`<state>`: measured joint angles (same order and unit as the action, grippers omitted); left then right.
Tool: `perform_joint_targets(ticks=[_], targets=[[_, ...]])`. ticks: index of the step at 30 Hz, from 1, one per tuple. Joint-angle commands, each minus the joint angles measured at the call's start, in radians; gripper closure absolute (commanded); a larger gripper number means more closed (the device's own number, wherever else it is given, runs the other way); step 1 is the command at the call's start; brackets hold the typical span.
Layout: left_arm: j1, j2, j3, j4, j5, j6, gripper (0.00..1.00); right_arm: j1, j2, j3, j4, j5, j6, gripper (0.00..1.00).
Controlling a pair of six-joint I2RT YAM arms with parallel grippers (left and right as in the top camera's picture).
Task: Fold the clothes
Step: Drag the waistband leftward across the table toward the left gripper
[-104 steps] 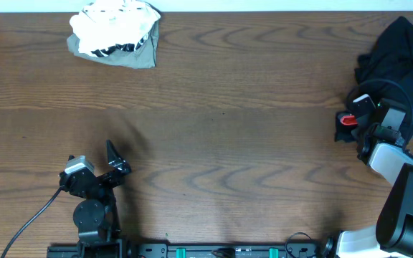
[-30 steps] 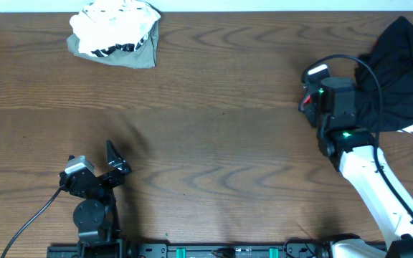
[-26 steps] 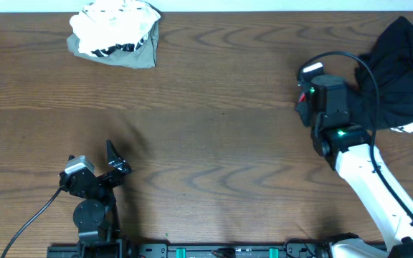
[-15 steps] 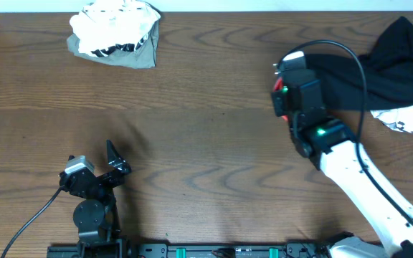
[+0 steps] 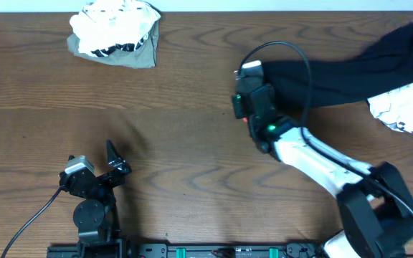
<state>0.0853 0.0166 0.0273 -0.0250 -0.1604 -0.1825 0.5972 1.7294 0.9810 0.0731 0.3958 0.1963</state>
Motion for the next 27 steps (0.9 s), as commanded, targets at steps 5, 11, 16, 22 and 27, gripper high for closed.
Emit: perform_joint_targets(ticks=[5,11,16,22,27], targets=[[0.006,-0.006,-0.023,-0.031,-0.006,0.006,0.02,0.109,0.104,0.04,0.053,-0.011,0.105,0.99],[0.006,-0.006,-0.023,-0.031,-0.005,0.006,0.02,0.194,0.136,0.073,0.055,-0.011,0.191,0.99],[0.006,-0.006,-0.023,-0.031,-0.006,0.006,0.02,0.254,0.136,0.087,0.059,-0.011,0.289,0.99],[0.006,-0.006,-0.023,-0.031,-0.006,0.006,0.02,0.346,0.137,0.093,0.102,-0.01,0.352,0.99],[0.006,-0.006,-0.023,-0.031,-0.006,0.006,0.02,0.393,0.138,0.093,0.141,-0.003,0.443,0.99]])
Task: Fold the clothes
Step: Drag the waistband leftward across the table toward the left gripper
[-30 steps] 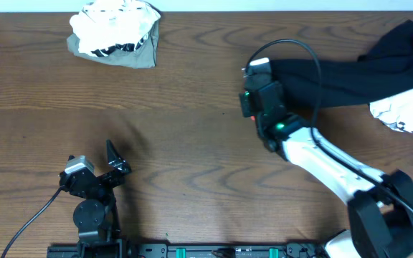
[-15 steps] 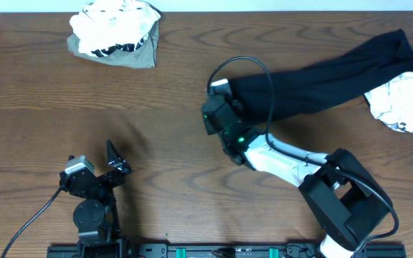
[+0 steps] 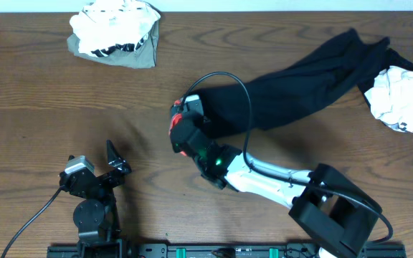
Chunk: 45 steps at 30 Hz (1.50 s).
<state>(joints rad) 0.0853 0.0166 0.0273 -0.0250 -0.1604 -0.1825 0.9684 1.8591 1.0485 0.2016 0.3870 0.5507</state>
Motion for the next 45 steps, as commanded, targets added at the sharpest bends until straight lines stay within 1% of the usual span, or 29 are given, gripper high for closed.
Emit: perform_joint_targets(ticks=[1,10,15,18,19,20,22,24,27,31,35,37,39,41,43,45], targets=[[0.006,-0.006,-0.023,-0.031,-0.005,0.006,0.02,0.026,0.008,0.026,0.019,0.005,0.092,0.99],[0.006,-0.006,-0.023,-0.031,-0.005,0.006,0.02,0.067,0.008,0.039,0.057,-0.024,0.108,0.99],[0.006,-0.006,-0.023,-0.031,-0.006,0.006,0.02,0.071,0.008,0.04,0.106,-0.024,0.099,0.98],[0.006,-0.006,-0.023,-0.031,-0.005,0.006,0.02,0.069,0.008,0.04,0.151,-0.053,0.038,0.87],[0.006,-0.006,-0.023,-0.031,-0.005,0.006,0.02,0.069,0.008,0.04,0.163,-0.074,0.019,0.85],[0.006,-0.006,-0.023,-0.031,-0.005,0.006,0.02,0.069,0.008,0.04,0.171,-0.095,0.01,0.82],[0.006,-0.006,-0.023,-0.031,-0.005,0.006,0.02,0.069,0.008,0.04,0.18,-0.135,0.008,0.72],[0.006,-0.006,-0.023,-0.031,-0.006,0.006,0.02,0.069,0.008,0.04,0.18,-0.148,0.008,0.66],[0.006,-0.006,-0.023,-0.031,-0.005,0.006,0.02,0.069,0.008,0.04,0.18,-0.164,-0.034,0.55],[0.006,-0.006,-0.023,-0.031,-0.005,0.006,0.02,0.069,0.008,0.04,0.2,-0.163,-0.09,0.54],[0.006,-0.006,-0.023,-0.031,-0.006,0.006,0.02,0.069,-0.011,0.042,0.229,-0.132,-0.225,0.51],[0.006,-0.006,-0.023,-0.031,-0.005,0.006,0.02,0.065,-0.025,0.042,0.208,-0.122,-0.254,0.51],[0.006,-0.006,-0.023,-0.031,-0.005,0.006,0.02,0.062,-0.029,0.042,0.172,-0.138,-0.253,0.5],[0.006,-0.006,-0.023,-0.031,-0.005,0.006,0.02,0.059,-0.028,0.042,0.095,-0.174,-0.267,0.44],[0.006,-0.006,-0.023,-0.031,-0.005,0.006,0.02,0.058,-0.028,0.042,-0.01,-0.186,-0.31,0.34],[0.006,-0.006,-0.023,-0.031,-0.005,0.006,0.02,0.058,-0.028,0.042,-0.074,-0.188,-0.337,0.23]])
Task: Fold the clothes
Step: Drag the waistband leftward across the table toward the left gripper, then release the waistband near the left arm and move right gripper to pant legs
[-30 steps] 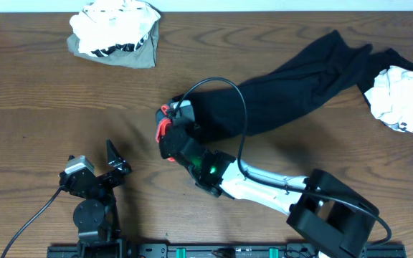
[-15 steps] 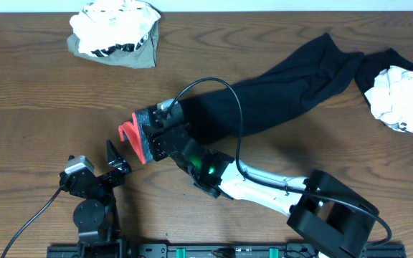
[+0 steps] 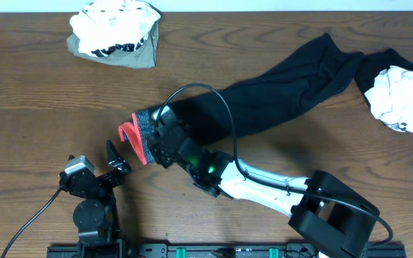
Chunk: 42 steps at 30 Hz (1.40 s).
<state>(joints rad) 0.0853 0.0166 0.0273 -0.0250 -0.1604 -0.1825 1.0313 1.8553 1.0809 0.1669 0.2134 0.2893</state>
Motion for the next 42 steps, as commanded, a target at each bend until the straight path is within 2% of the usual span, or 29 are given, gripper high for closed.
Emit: perform_joint_targets(ticks=[1,4,7,12,14,19,28,30,36,40,42], targets=[[0.006,-0.006,-0.023,-0.031,-0.006,0.006,0.02,-0.005,-0.024,0.01,-0.064,-0.024,-0.09,0.18],[0.006,-0.006,-0.023,-0.031,-0.005,0.006,0.02,-0.003,-0.023,0.01,-0.085,-0.116,-0.137,0.14],[0.006,-0.006,-0.023,-0.031,-0.006,0.006,0.02,0.001,-0.02,0.01,-0.081,-0.187,-0.188,0.15],[0.006,-0.006,-0.023,-0.031,-0.005,0.006,0.02,0.023,0.013,0.01,-0.091,-0.187,-0.259,0.19],[0.006,-0.006,-0.023,-0.031,-0.005,0.006,0.02,0.037,0.034,0.01,-0.099,-0.166,-0.335,0.2],[0.006,-0.006,-0.023,-0.031,-0.006,0.006,0.02,0.072,0.043,0.01,-0.087,-0.008,-0.444,0.06],[0.006,-0.006,-0.023,-0.031,-0.005,0.006,0.02,0.073,0.05,0.01,-0.1,-0.01,-0.47,0.01],[0.006,-0.006,-0.023,-0.031,-0.005,0.006,0.02,0.067,0.05,0.01,-0.099,0.035,-0.452,0.01],[0.006,-0.006,-0.023,-0.031,-0.005,0.006,0.02,-0.024,0.048,0.01,-0.107,0.325,-0.26,0.01],[0.006,-0.006,-0.023,-0.031,-0.005,0.006,0.02,-0.16,0.015,0.011,-0.211,0.312,-0.098,0.01],[0.006,-0.006,-0.023,-0.031,-0.005,0.006,0.02,-0.242,-0.018,0.012,-0.289,0.24,-0.042,0.01]])
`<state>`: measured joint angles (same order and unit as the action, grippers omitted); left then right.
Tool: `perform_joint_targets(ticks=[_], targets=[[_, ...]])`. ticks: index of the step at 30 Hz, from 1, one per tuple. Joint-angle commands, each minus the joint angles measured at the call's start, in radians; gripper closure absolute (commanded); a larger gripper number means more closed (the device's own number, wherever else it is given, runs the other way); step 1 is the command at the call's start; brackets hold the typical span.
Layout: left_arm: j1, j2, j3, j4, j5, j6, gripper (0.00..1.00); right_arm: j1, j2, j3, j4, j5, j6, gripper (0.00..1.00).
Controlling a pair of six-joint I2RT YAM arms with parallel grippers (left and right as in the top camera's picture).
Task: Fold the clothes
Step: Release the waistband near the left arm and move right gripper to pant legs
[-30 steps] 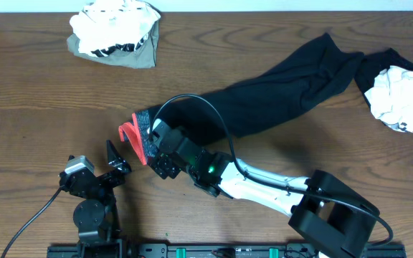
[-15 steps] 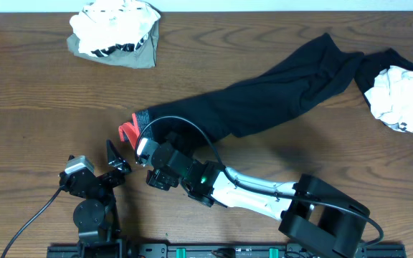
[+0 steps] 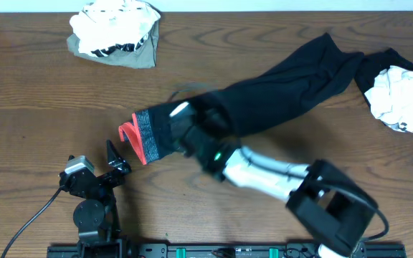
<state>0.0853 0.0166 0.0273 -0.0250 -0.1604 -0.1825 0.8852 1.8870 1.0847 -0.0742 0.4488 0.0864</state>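
Observation:
A long black garment [image 3: 285, 89] lies stretched diagonally across the table, from mid-left up toward the right edge. Its left end shows a grey band [image 3: 151, 132] and a red edge [image 3: 129, 136]. My right gripper [image 3: 178, 118] hovers over the garment just right of that band. It is motion-blurred and seems open, with nothing in it. The right arm [image 3: 264, 168] crosses the cloth's lower edge. My left gripper [image 3: 116, 159] rests open near the front left, just below the red edge and apart from it.
A crumpled white and olive garment [image 3: 117, 32] sits at the back left. Another crumpled white piece [image 3: 404, 100] lies at the right edge, touching the black garment's far end. The left arm's base [image 3: 92, 211] stands at the front edge.
My right gripper has let go of the garment's grey and red end and moved back to the right, over the black cloth. The garment lies where it was. The left arm has not moved.
My right gripper first held the black garment's end right of centre. It then stood further left with the cloth stretched behind it, then left of centre with the grey and red end showing. Now that end lies released and the gripper has moved back right.

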Motion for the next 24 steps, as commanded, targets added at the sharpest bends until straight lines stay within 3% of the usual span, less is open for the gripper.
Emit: perform_joint_targets(ticks=[1,11,24], targets=[[0.006,-0.006,-0.023,-0.031,-0.005,0.006,0.02,-0.13,-0.066,0.008,-0.08,-0.029,0.175,0.01],[0.006,-0.006,-0.023,-0.031,-0.006,0.006,0.02,-0.384,-0.357,0.008,-0.366,-0.433,0.216,0.01],[0.006,-0.006,-0.023,-0.031,-0.006,0.006,0.02,-0.393,-0.69,0.008,-0.672,-0.582,0.262,0.01]])
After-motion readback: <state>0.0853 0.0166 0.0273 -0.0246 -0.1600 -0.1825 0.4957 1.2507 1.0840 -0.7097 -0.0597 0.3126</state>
